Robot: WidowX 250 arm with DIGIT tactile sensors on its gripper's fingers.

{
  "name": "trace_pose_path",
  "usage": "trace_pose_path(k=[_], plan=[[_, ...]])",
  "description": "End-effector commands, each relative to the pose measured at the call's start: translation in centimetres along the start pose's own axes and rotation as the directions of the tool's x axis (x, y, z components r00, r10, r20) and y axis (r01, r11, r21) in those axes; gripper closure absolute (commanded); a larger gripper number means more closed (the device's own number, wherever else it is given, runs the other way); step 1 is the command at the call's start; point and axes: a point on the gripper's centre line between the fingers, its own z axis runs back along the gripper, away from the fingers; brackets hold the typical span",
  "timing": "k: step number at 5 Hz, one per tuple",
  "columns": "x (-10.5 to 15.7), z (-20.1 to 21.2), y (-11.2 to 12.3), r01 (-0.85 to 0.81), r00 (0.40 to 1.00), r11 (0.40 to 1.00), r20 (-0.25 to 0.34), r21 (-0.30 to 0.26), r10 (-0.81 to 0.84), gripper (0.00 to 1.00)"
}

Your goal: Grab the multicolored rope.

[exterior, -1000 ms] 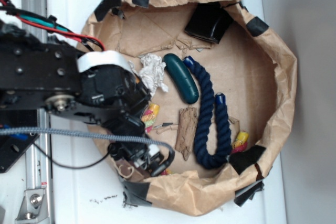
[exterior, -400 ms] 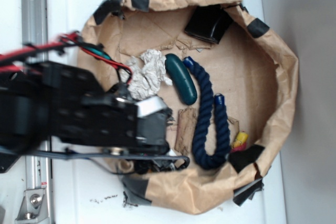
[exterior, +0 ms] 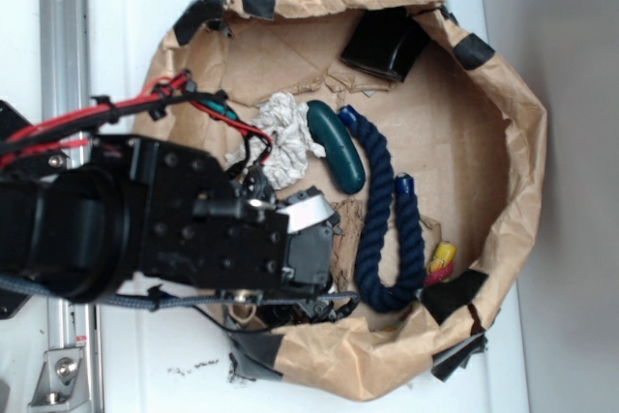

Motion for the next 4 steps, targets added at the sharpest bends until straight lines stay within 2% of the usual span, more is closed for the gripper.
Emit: trace_pose_path(k=[1,2,3,4], plan=[[5.2,6.7,1.1,0.055,0.993,0.995,0.112,-0.088,-0.045,1.00],[7.2,11.6,1.4,0.180,0.966,0.976,0.211,-0.121,-0.152,1.00],[6.2,14.2,1.0,0.133,0.975,0.986,0.192,-0.102,-0.111,1.00],[3.8,13.0,1.9,0.041,0.987,0.997,0.159,-0.062,-0.031,0.00]])
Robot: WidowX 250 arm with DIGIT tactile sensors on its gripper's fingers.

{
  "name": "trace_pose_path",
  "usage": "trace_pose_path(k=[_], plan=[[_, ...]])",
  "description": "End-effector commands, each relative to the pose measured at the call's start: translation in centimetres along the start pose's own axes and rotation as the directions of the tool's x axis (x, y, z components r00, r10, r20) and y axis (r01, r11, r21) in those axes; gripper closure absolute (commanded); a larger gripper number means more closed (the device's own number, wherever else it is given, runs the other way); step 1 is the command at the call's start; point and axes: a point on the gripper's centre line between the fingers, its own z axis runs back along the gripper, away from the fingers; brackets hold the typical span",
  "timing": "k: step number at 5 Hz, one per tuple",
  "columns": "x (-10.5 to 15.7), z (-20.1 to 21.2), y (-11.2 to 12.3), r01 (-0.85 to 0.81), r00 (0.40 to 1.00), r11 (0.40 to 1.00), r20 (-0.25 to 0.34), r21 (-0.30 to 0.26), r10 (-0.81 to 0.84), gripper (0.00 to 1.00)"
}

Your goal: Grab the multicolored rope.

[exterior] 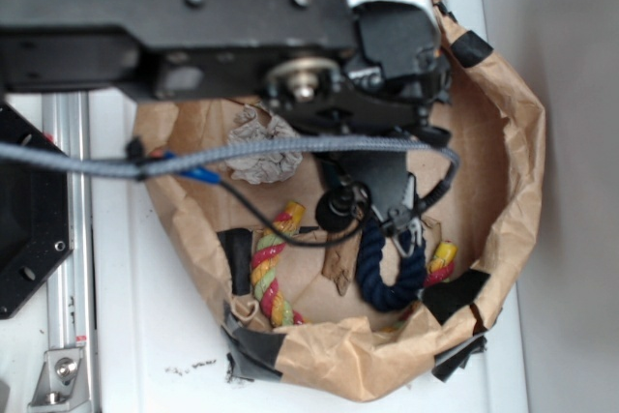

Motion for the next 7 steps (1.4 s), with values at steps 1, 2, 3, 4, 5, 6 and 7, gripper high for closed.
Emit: trace_pose_path(k=[1,2,3,4,5,6,7], plan=[[-5.5,-1.8,0.3,-0.208,0.978,0.977,0.000,0.053,0.208,0.00],[-7.5,-4.9,-0.1,-0.330,0.942,0.940,-0.031,0.088,0.334,0.00],[-8.3,-6.7,-0.2,-0.379,0.921,0.917,-0.048,0.122,0.387,0.00],[-8.8,-9.1,-0.8,-0.417,0.899,0.896,-0.077,0.154,0.432,0.00],[-9.4,-11.4,-1.5,-0.365,0.909,0.924,-0.171,0.111,0.380,0.00],[-11.0,-12.3,-2.2,-0.343,0.906,0.934,-0.227,0.102,0.357,1.00],[-12.2,-12.6,-2.5,-0.329,0.901,0.940,-0.268,0.089,0.341,1.00]])
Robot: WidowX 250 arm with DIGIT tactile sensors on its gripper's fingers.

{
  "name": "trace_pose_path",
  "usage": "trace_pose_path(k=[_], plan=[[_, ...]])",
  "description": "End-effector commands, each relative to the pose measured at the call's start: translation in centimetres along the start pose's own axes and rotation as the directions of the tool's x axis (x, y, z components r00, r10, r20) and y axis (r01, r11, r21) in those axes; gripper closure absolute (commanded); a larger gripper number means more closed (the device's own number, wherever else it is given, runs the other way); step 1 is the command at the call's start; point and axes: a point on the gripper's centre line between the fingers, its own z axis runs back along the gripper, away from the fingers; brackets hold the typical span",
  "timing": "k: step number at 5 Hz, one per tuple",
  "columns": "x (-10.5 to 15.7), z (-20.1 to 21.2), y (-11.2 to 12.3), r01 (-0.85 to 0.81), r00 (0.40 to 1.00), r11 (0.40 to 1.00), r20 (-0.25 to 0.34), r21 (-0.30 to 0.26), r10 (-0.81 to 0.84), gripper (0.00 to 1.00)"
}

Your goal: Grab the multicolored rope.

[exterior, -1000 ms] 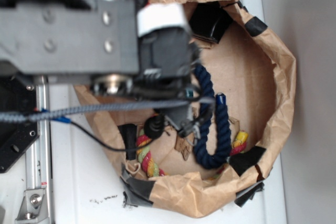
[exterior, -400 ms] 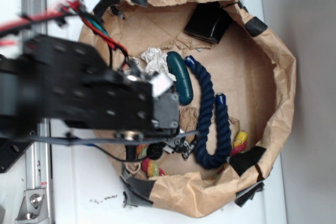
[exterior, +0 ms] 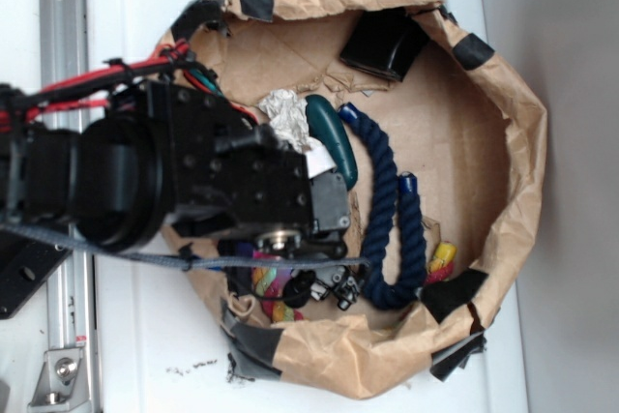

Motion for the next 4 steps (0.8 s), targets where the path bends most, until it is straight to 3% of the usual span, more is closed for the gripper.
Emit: trace_pose_path(k=[1,2,3,4], plan=[[-3.3,-1.3,0.0,0.041,0.998,0.999,-0.046,-0.013,-0.042,1.00],[-2.0,0.4,-0.2,0.145,0.989,0.989,0.023,-0.043,-0.144,1.00],[0.6,4.3,-0.4,0.233,0.967,0.969,0.128,-0.086,-0.221,1.00],[1.7,4.5,-0.7,0.223,0.970,0.972,0.121,-0.079,-0.212,1.00]])
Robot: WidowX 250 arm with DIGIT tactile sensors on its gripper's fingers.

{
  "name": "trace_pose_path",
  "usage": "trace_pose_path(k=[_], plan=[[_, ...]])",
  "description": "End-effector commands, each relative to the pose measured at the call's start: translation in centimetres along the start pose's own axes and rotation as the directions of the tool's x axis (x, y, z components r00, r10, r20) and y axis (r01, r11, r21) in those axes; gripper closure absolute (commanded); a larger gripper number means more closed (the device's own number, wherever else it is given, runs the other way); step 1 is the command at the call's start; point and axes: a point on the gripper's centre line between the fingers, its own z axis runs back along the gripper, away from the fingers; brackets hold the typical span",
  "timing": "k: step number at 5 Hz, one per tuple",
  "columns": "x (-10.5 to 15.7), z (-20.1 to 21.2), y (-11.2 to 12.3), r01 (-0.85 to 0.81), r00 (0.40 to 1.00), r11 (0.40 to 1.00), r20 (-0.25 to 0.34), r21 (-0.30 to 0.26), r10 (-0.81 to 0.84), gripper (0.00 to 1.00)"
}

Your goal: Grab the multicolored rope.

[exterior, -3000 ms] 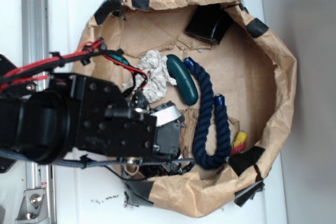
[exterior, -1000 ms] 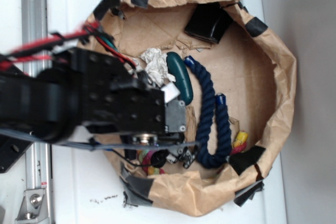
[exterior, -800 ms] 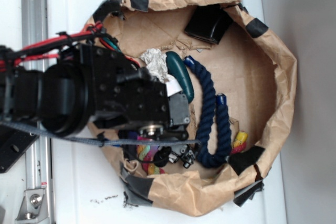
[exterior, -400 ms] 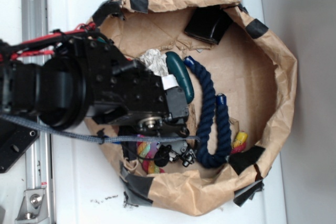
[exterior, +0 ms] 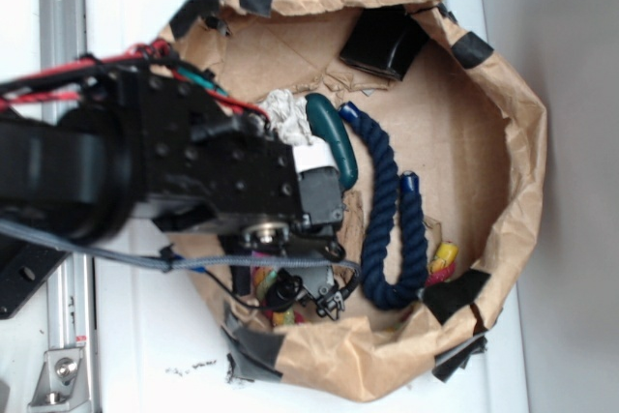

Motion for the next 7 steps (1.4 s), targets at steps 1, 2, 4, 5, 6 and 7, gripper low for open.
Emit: trace_pose_path(k=[1,2,4,5,6,7], plan=[[-0.3,1.1,-0.4,0.002,0.999,1.000,0.041,-0.015,-0.001,1.00],[-1.0,2.1,-1.0,0.045,0.997,0.999,0.055,-0.017,-0.044,1.00],[1.1,10.1,1.3,0.351,0.925,0.933,0.129,0.075,-0.358,1.00],[3.0,15.2,0.5,0.376,0.919,0.915,0.070,0.143,-0.388,1.00],[3.4,15.8,-1.3,0.407,0.908,0.893,0.025,0.193,-0.419,1.00],[3.2,15.5,-2.3,0.443,0.886,0.880,0.067,0.174,-0.459,1.00]])
